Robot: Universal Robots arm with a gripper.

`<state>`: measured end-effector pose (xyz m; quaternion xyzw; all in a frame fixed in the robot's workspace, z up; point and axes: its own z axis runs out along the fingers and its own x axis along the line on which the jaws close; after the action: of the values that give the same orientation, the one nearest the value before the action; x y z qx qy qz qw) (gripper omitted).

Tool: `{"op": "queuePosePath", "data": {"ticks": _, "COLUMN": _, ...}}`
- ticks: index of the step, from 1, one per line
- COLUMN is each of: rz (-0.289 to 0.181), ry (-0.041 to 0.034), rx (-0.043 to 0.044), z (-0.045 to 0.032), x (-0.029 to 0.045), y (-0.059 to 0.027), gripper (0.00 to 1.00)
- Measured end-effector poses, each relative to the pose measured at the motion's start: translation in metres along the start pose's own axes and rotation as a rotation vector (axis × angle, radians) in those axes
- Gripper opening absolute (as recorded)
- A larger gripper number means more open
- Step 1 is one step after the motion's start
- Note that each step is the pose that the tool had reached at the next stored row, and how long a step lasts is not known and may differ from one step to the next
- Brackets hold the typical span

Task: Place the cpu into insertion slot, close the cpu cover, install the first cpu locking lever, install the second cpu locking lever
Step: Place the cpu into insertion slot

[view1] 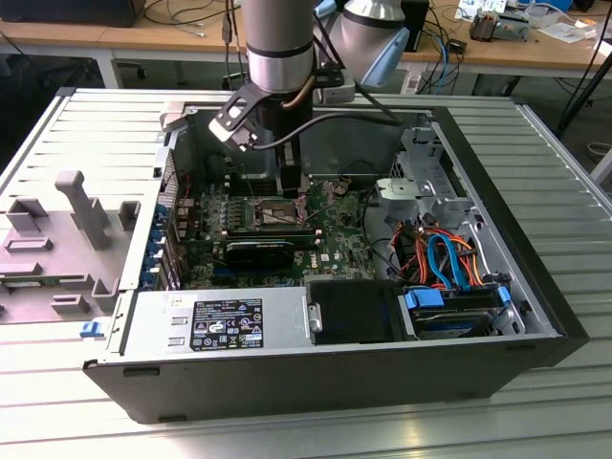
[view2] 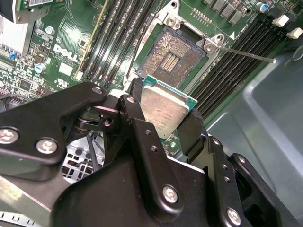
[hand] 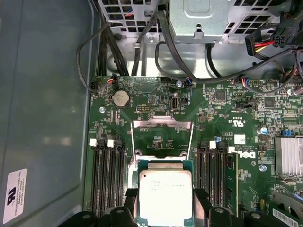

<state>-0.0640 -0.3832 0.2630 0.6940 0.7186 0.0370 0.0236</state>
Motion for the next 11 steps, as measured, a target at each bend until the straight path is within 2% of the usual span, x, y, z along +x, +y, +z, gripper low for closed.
{"op": "queuePosePath", "data": {"ticks": 11, "rz": 0.0, "ry": 0.0, "rx": 0.0, "z": 0.0029, "x": 0.0, "y": -0.0026, "gripper": 0.55}}
